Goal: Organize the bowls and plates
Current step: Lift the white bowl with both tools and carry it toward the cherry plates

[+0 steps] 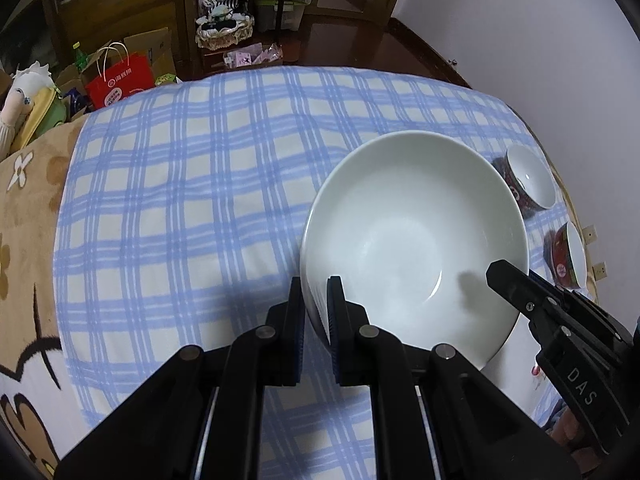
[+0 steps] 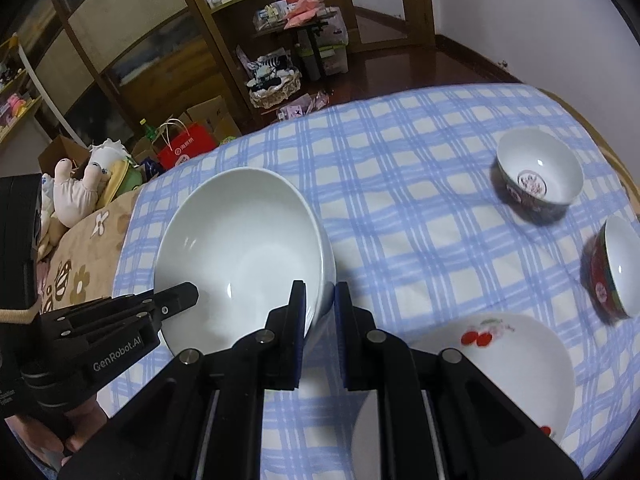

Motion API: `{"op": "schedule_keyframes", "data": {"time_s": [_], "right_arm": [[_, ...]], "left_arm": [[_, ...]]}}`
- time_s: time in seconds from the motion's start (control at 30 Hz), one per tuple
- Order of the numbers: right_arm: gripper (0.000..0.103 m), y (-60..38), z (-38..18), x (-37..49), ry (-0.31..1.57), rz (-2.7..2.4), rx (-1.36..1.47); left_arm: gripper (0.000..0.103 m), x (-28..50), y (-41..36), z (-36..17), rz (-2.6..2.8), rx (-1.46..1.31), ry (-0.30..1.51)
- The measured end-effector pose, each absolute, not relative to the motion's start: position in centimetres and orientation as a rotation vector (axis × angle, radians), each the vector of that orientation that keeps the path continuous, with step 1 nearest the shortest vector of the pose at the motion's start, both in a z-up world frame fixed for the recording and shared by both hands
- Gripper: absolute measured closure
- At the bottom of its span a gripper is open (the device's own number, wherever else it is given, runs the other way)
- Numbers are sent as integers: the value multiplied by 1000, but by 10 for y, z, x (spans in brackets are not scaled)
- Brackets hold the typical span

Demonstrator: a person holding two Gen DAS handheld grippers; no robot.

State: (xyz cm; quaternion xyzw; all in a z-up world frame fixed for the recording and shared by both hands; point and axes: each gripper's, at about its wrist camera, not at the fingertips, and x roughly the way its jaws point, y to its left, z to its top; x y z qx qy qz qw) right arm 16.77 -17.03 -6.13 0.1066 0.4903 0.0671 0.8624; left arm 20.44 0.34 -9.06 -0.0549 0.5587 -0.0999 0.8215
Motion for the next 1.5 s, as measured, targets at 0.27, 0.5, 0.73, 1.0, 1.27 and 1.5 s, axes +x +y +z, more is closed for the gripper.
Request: {"op": "schedule_keyframes", "data": {"time_s": [0.27,0.5,0.73,1.0,1.27,1.5], "right_arm": [[88,-180,-74,160,1068,166,211],[88,-184,-101,156,1125,176,236],[88,-185,-110,159,1130,173,249],[88,-178,-111,169,1173,143,197],[89,-176,-114,171,1195,118,195],[89,-175,-116,171,1194,117,176]], "left_arm": [[92,195,-10,-104,-213,-85,1232],[92,191,-11,-127,-220,-89,1291],[91,193,-11,-131,-239,-82,1282],[90,199,-10,-132,-266,-78,1299],[90,204,-4,-136,-306,-136,1319],[90,206,-3,-138,-312,-147,1329]]}}
